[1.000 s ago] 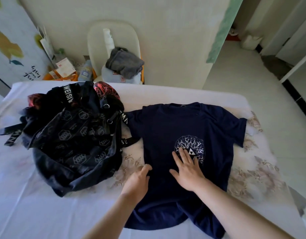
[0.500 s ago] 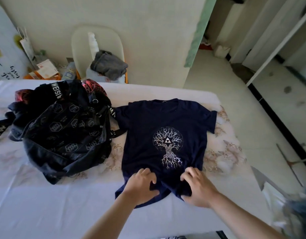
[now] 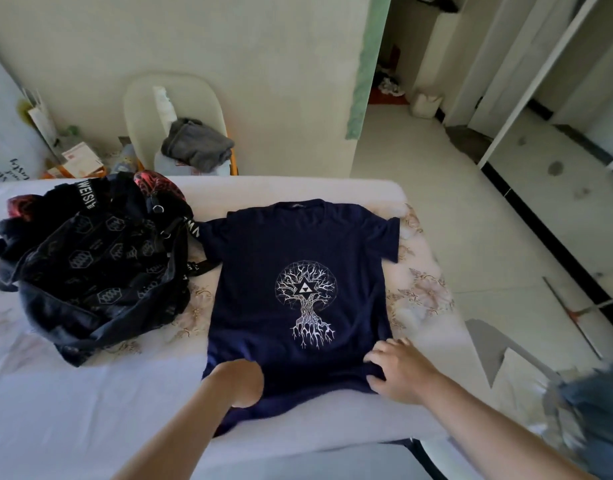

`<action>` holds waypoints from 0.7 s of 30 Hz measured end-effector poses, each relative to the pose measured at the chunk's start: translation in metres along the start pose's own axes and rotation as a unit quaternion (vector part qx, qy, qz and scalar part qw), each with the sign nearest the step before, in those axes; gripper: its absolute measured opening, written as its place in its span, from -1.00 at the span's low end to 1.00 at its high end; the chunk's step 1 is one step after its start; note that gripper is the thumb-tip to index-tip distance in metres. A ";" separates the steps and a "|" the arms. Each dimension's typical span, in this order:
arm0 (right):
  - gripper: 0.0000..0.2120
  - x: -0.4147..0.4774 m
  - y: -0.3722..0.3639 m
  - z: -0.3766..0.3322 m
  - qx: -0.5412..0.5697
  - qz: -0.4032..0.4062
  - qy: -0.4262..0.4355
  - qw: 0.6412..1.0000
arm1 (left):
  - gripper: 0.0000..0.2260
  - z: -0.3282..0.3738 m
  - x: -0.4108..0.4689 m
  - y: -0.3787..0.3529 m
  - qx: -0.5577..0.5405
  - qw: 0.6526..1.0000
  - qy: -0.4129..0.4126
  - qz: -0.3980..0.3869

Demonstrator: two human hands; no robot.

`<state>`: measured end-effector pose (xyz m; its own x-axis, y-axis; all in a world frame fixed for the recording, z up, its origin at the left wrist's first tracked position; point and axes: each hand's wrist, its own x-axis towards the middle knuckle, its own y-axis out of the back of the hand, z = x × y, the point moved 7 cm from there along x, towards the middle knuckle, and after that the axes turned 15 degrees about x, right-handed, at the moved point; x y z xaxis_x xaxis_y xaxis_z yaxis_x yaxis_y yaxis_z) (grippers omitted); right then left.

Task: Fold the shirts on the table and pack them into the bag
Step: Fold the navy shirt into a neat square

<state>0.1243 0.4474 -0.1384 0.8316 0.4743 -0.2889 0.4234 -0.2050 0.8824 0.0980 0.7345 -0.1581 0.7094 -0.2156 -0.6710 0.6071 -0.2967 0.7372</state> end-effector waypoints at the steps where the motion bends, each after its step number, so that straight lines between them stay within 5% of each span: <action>1: -0.43 -0.008 -0.001 0.004 0.014 0.001 0.003 1.000 | -0.69 0.008 -0.003 0.004 0.025 1.000 0.012 0.002; 4: -0.37 -0.026 0.000 0.006 0.044 0.064 0.034 0.996 | -0.71 0.036 -0.008 0.019 -0.068 0.991 0.005 0.113; 8: -0.48 -0.032 -0.025 0.008 0.031 0.022 0.076 0.996 | -0.35 0.084 -0.007 -0.001 -0.019 0.992 -0.057 0.115; 12: -0.88 -0.023 -0.015 0.008 0.087 0.062 0.084 0.991 | -0.56 0.076 -0.006 -0.016 -0.091 0.979 -0.004 0.182; 15: -0.87 -0.012 0.011 0.011 0.217 0.054 -0.030 0.974 | -0.71 0.061 -0.010 -0.015 -0.131 0.971 0.028 0.198; 21: -0.90 0.027 0.066 0.013 0.324 0.037 -0.082 0.942 | -0.69 0.015 -0.002 0.050 -0.194 0.971 0.062 0.129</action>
<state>0.1797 0.4356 -0.0925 0.8891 0.3104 -0.3364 0.4485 -0.7372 0.5053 0.1211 0.7061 -0.1210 0.8788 -0.1161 -0.4629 0.4755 0.1299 0.8701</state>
